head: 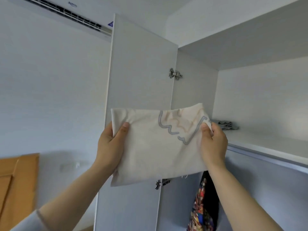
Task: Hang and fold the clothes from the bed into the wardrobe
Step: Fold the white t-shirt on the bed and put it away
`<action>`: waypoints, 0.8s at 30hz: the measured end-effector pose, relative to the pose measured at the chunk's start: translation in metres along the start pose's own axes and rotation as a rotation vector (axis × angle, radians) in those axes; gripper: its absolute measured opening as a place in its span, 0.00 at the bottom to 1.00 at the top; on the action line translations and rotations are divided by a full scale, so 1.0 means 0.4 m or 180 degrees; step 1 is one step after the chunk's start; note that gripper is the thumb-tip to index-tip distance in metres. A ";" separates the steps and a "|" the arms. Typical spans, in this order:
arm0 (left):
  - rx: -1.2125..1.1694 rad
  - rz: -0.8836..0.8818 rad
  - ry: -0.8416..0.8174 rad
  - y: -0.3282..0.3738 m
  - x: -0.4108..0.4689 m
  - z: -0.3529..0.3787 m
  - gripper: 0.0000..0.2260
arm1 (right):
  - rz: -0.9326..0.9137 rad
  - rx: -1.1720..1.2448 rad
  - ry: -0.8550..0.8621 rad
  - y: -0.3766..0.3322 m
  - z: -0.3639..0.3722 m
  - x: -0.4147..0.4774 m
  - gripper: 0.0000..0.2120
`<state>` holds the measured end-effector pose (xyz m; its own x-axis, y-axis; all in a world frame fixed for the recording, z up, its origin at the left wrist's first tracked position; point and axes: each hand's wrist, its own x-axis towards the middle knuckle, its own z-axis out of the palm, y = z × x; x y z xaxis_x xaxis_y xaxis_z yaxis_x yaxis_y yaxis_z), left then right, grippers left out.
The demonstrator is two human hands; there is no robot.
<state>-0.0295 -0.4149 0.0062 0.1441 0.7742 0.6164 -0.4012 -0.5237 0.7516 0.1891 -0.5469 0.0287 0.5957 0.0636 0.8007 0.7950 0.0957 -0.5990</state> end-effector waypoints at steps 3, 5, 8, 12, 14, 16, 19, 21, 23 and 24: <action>-0.0204 0.0020 -0.0253 -0.059 0.050 0.118 0.06 | -0.0039 -0.0206 0.0154 0.079 -0.031 0.079 0.13; -0.0279 -0.0027 -0.0404 -0.099 0.079 0.201 0.06 | -0.0051 -0.0321 0.0232 0.135 -0.058 0.131 0.10; -0.0388 -0.0058 -0.0598 -0.146 0.118 0.327 0.06 | -0.0114 -0.0503 0.0401 0.209 -0.104 0.204 0.09; -0.0634 -0.0182 -0.0906 -0.201 0.142 0.484 0.07 | -0.0071 -0.0824 0.0578 0.291 -0.175 0.277 0.12; -0.0772 -0.0269 -0.1074 -0.225 0.152 0.554 0.07 | -0.0032 -0.1029 0.0642 0.321 -0.214 0.308 0.12; -0.0932 -0.0341 -0.1216 -0.245 0.166 0.621 0.07 | 0.0005 -0.1216 0.0682 0.343 -0.246 0.340 0.12; -0.1151 -0.0399 -0.1423 -0.279 0.198 0.708 0.06 | -0.0007 -0.1388 0.0741 0.369 -0.271 0.380 0.13; -0.1264 -0.0463 -0.1539 -0.309 0.228 0.757 0.07 | -0.0020 -0.1491 0.0772 0.387 -0.273 0.396 0.12; -0.1289 -0.0514 -0.1660 -0.340 0.263 0.801 0.08 | 0.0000 -0.1631 0.0786 0.402 -0.268 0.412 0.12; -0.1301 -0.0536 -0.1731 -0.356 0.282 0.823 0.08 | 0.0019 -0.1722 0.0795 0.409 -0.266 0.423 0.12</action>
<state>0.3415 -0.3702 0.0460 0.6235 0.4895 0.6096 -0.6263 -0.1539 0.7642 0.4322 -0.6260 0.0655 0.5572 -0.1793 0.8108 0.6980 -0.4278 -0.5743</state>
